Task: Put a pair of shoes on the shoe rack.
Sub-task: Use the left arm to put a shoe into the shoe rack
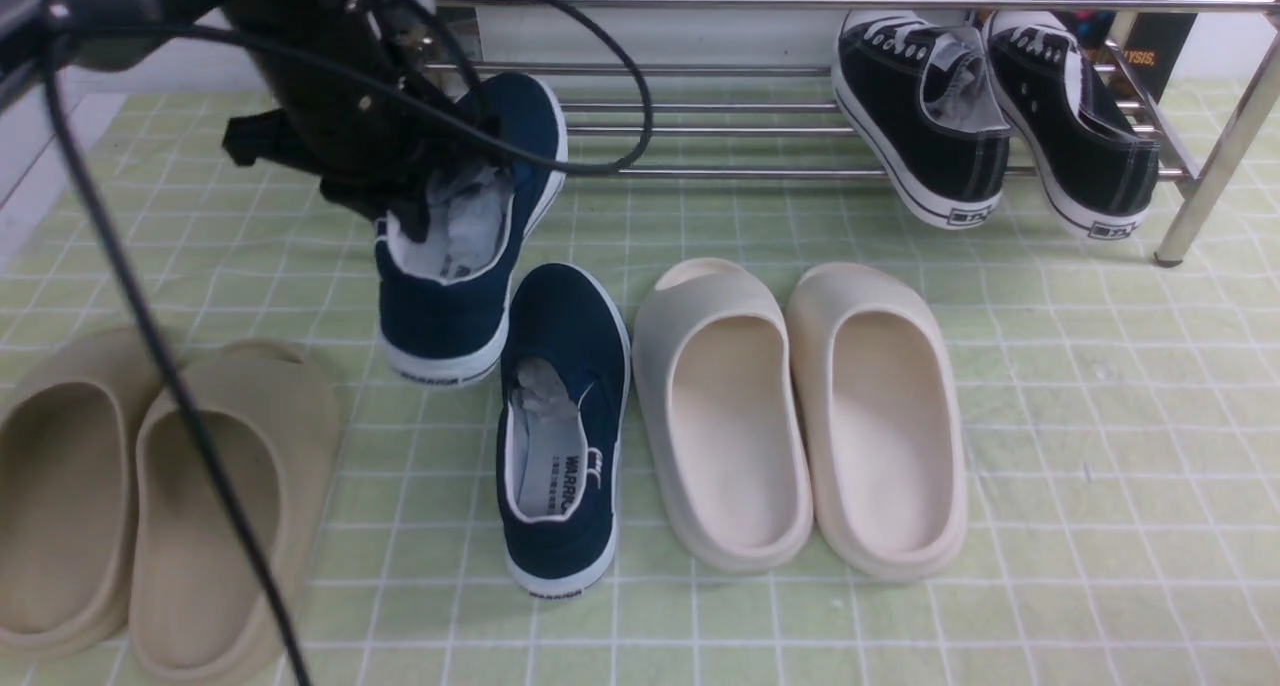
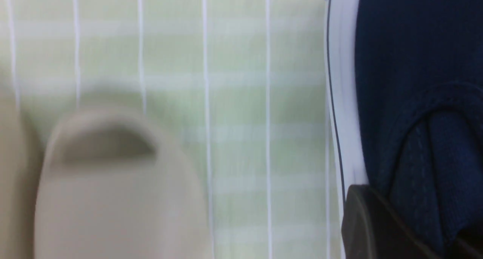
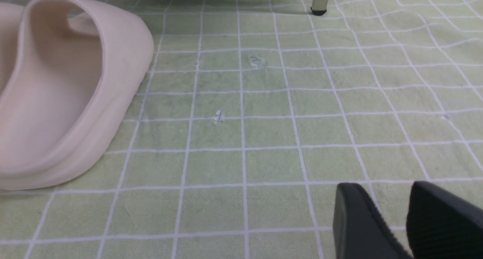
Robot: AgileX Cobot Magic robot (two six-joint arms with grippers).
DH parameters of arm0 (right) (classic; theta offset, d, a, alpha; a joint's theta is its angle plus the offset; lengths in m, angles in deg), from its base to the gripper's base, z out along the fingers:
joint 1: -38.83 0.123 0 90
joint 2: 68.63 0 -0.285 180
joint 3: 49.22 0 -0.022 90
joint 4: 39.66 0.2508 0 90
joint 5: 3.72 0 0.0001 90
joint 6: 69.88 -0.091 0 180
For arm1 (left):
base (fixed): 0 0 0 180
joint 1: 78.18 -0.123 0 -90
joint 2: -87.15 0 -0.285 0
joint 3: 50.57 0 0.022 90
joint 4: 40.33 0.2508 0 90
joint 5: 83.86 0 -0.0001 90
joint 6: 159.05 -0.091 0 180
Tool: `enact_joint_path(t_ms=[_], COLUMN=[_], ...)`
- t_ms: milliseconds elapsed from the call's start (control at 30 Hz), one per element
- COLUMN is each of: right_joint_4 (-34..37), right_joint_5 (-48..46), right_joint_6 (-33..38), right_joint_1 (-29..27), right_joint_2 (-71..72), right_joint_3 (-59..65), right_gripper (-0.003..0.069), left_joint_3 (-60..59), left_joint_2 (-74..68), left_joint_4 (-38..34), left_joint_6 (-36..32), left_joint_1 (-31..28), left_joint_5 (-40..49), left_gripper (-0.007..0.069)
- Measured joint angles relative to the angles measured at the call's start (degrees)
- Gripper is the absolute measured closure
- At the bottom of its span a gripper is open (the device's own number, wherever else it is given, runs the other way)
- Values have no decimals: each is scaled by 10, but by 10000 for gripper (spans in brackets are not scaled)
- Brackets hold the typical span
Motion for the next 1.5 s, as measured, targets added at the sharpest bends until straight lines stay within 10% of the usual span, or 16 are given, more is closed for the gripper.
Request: enact_joint_path(t_ms=[433, 800, 1200, 1500], right_joint_4=[0, -1, -1, -1], right_joint_5=[0, 0, -1, -1], right_joint_6=[0, 0, 0, 0], right_joint_1=[0, 0, 0, 0], right_joint_2=[0, 0, 0, 0], right_joint_3=[0, 0, 0, 0], right_gripper=[419, 419, 419, 419], left_joint_3=[444, 464, 467, 453], left_joint_2=[-303, -335, -321, -229], left_joint_4=[16, 36, 66, 26], left_joint_6=[-7, 12, 68, 22], left_joint_1=[0, 0, 0, 0], left_joint_5=[33, -26, -52, 33], left_gripper=[617, 599, 209, 288])
